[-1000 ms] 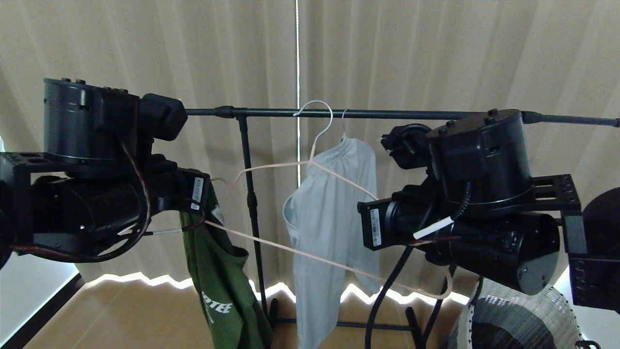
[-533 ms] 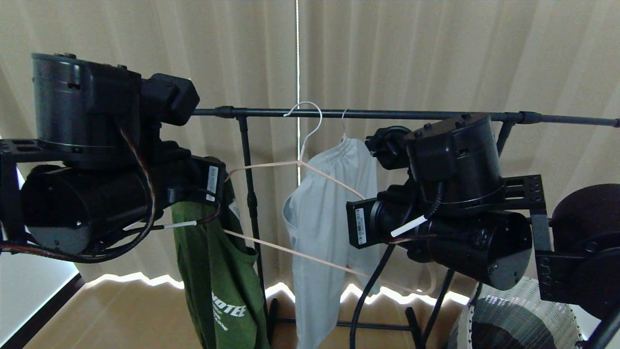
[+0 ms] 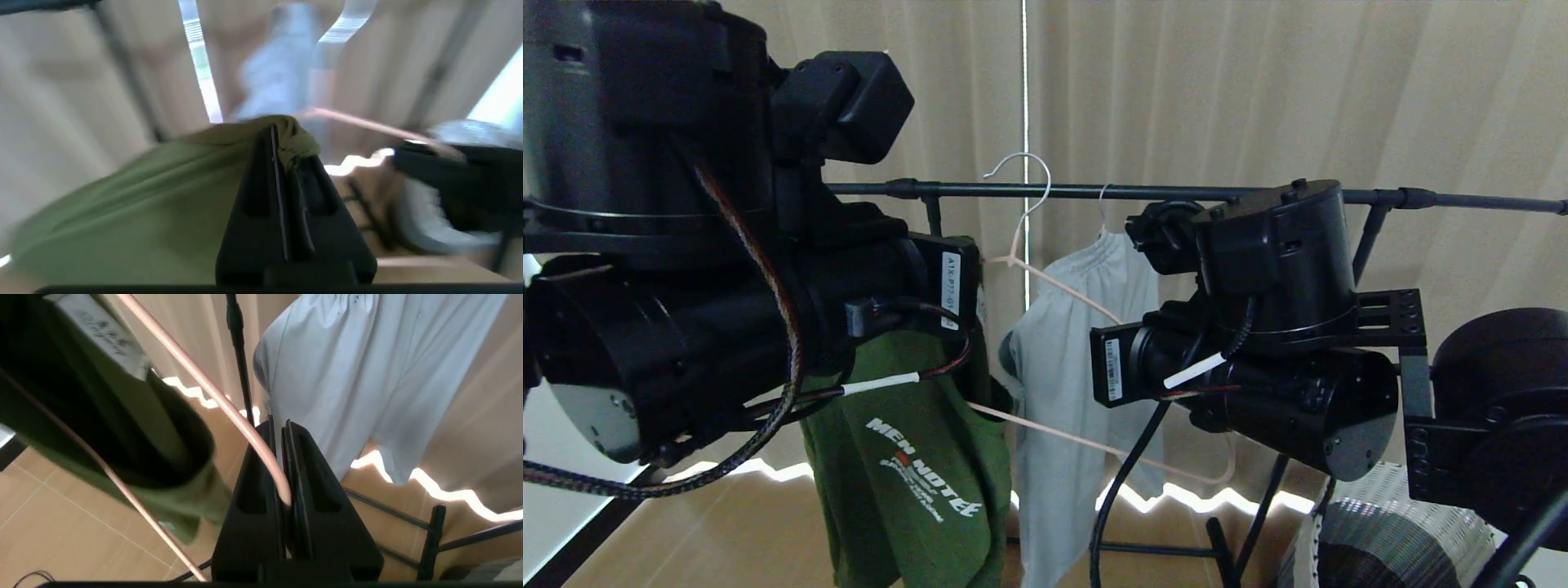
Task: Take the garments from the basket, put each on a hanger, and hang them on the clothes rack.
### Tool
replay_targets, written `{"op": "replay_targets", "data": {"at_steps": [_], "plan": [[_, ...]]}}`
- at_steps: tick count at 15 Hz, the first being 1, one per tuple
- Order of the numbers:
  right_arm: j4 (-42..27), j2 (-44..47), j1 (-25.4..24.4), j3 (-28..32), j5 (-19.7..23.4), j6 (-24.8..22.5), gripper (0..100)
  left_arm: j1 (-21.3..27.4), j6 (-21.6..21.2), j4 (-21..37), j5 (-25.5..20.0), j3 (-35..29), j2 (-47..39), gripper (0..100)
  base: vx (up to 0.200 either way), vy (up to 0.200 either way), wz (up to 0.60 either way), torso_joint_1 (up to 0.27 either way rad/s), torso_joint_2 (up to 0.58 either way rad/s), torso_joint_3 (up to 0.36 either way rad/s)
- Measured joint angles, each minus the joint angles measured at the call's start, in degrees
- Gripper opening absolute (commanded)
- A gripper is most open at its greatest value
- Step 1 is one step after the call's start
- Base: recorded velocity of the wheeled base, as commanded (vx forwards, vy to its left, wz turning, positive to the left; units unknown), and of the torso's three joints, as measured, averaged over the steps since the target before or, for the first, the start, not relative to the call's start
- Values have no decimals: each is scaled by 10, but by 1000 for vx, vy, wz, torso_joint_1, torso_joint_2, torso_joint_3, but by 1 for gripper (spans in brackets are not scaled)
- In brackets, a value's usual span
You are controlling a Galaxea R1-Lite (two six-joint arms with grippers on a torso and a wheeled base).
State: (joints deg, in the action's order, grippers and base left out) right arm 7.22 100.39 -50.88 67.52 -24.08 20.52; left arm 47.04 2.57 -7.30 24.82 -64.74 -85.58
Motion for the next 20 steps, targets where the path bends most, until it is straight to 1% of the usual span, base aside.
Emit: {"op": "replay_targets", "data": {"at_steps": [1, 2, 4, 5, 8, 10, 11, 13, 14, 17, 20], "plan": [[1, 0, 0, -1, 0, 0, 0, 4, 1, -4, -5, -1, 0, 0, 0, 0, 0, 0, 0, 0], [2, 0, 0, -1, 1, 0, 0, 7, 1, -12, -24, -2, 0, 0, 0, 0, 0, 0, 0, 0], [2, 0, 0, -3, 1, 1, 0, 9, 0, -17, -30, -4, 1, 0, 0, 0, 0, 0, 0, 0], [2, -1, 0, -7, 1, 1, 0, 5, -1, -16, -30, -5, 1, 0, 0, 0, 0, 0, 0, 0], [1, -13, 2, -20, -1, 0, 0, -31, -2, -13, -31, -3, 10, 0, 0, 0, 0, 0, 0, 0], [2, -16, 3, -21, 0, 0, 0, -35, -1, -13, -36, 3, 16, 0, 0, 0, 0, 0, 0, 0], [3, -16, 3, -19, 2, -1, 0, -33, -2, -13, -57, 4, 18, 0, 0, 0, 0, 0, 0, 0], [19, -10, 7, -6, 3, -13, 0, -21, -7, -11, -140, -5, 18, 0, 0, 0, 0, 0, 0, 0], [32, -7, 11, -2, 7, -26, 0, -19, -9, -10, -162, -12, 17, 0, 0, 0, 0, 0, 0, 0], [51, -1, 20, 1, 19, -38, 0, -17, -11, -7, -171, -14, 9, 0, 0, 0, 0, 0, 0, 0], [52, -1, 36, 1, 19, -40, 0, -17, -19, -6, -169, 11, 11, 0, 0, 0, 0, 0, 0, 0]]}}
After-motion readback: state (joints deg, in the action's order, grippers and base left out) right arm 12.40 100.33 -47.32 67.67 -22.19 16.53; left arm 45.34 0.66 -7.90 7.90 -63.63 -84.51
